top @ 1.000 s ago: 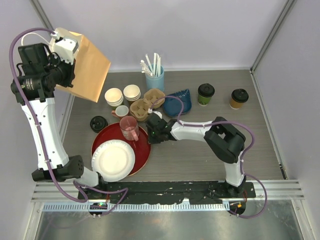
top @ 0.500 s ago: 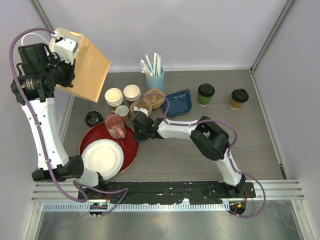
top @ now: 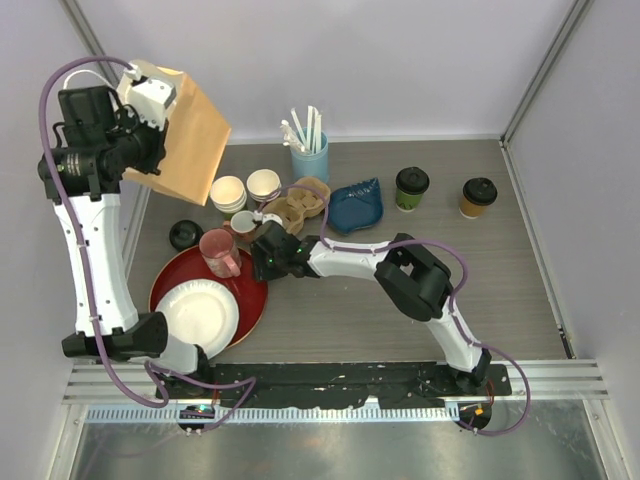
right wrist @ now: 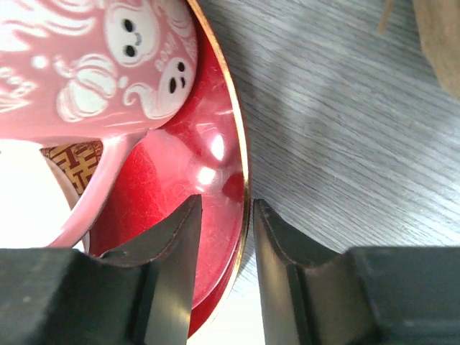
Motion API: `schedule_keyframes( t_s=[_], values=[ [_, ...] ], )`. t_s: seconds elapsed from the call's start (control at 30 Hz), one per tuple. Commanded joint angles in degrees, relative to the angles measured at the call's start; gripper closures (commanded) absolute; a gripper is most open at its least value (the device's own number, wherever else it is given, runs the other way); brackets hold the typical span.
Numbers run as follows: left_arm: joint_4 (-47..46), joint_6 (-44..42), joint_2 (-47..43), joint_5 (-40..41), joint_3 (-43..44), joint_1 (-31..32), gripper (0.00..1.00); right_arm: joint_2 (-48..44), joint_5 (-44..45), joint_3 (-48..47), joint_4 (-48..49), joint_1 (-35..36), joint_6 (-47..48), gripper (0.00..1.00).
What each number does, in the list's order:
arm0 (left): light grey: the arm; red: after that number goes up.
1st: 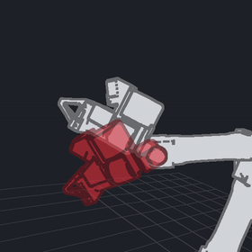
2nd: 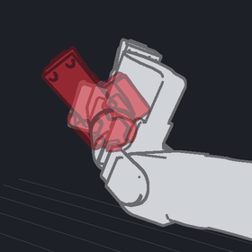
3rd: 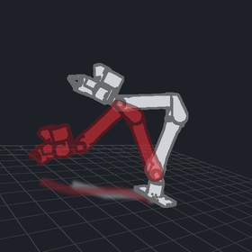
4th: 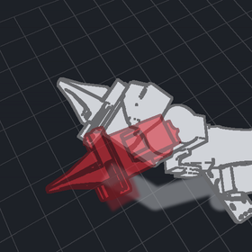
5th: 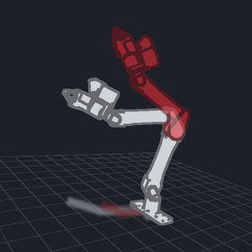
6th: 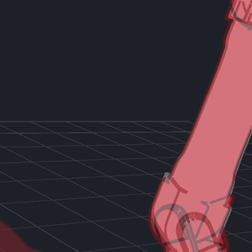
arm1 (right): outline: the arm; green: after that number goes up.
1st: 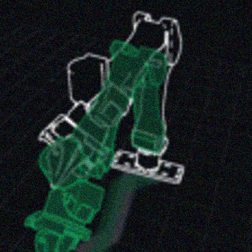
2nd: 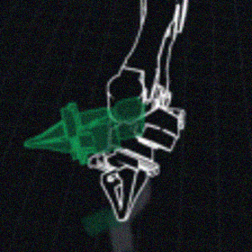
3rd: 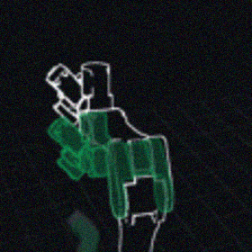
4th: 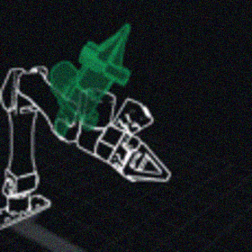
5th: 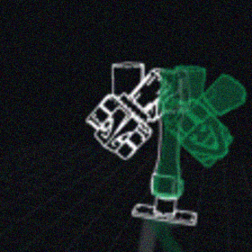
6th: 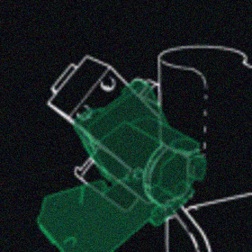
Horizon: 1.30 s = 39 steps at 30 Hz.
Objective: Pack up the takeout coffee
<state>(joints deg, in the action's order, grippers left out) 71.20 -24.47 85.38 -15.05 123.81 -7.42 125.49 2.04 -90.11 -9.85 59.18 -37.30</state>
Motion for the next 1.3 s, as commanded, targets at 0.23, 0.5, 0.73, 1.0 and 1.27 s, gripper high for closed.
schedule_keyframes(
  t_s=[0.23, 0.5, 0.73, 1.0, 1.27],
  values=[
    [-1.9, -2.9, 0.8, 3.5, 8.2, 13.7, 1.0, -19.7, 0.3, 4.3, -3.0, -1.0, 15.1, 0.38],
    [3.9, -5.9, 2.6, 5.5, 10.8, 31.0, 1.0, -41.8, -0.5, 14.6, -15.7, -10.9, 21.0, 0.35],
    [11.5, -7.7, 7.0, 9.0, 12.4, 46.2, 1.0, -55.6, 4.4, 17.4, -31.6, -34.1, 23.8, 0.33],
    [17.9, -7.8, 10.5, 6.7, 10.0, 55.8, 1.0, -58.6, 3.8, 17.5, -36.2, -51.0, 28.0, 0.3],
    [17.9, -6.6, 11.7, 4.7, 0.1, 62.9, 1.0, -60.1, 1.6, 16.3, -34.3, -53.5, 30.3, 0.3]
  ],
)
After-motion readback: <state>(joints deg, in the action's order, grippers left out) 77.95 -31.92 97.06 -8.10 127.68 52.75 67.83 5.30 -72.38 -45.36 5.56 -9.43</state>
